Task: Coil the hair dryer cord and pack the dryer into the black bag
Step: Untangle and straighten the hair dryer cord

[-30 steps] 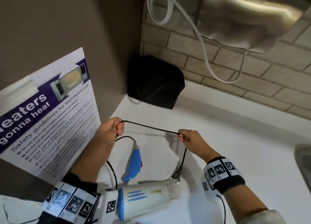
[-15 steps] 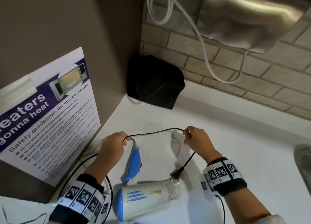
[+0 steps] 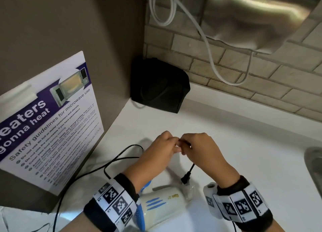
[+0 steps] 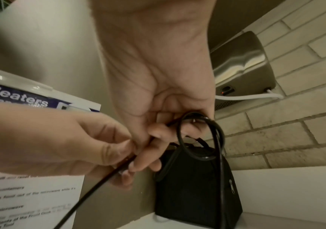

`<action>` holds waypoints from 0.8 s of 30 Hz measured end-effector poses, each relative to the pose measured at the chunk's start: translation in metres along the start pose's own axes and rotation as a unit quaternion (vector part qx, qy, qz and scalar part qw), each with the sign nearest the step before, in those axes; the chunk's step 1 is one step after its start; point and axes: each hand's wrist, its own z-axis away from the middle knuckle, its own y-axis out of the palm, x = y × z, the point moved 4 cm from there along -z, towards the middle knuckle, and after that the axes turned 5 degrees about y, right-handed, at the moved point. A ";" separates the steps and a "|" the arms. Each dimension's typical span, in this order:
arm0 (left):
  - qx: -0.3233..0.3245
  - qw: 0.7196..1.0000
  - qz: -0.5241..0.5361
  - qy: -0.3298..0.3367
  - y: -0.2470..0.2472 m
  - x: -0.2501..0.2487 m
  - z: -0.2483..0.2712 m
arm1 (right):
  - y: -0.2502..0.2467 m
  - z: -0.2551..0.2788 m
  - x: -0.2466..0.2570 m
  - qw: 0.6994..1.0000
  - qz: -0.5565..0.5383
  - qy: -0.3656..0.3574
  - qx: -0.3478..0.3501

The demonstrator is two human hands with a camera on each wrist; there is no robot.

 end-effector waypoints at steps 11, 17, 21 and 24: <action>-0.143 0.976 0.160 -0.028 -0.053 -0.009 -0.009 | -0.010 0.017 -0.022 0.939 -0.340 0.026 0.054; -0.209 0.950 0.216 -0.090 -0.075 0.019 -0.008 | 0.010 0.016 -0.036 0.906 -0.412 0.071 0.068; -0.225 0.944 0.212 -0.116 -0.082 0.036 -0.004 | 0.016 0.019 -0.049 0.890 -0.447 0.072 0.053; -0.221 0.947 0.197 -0.127 -0.081 0.041 -0.003 | 0.030 0.026 -0.057 0.888 -0.452 0.074 0.035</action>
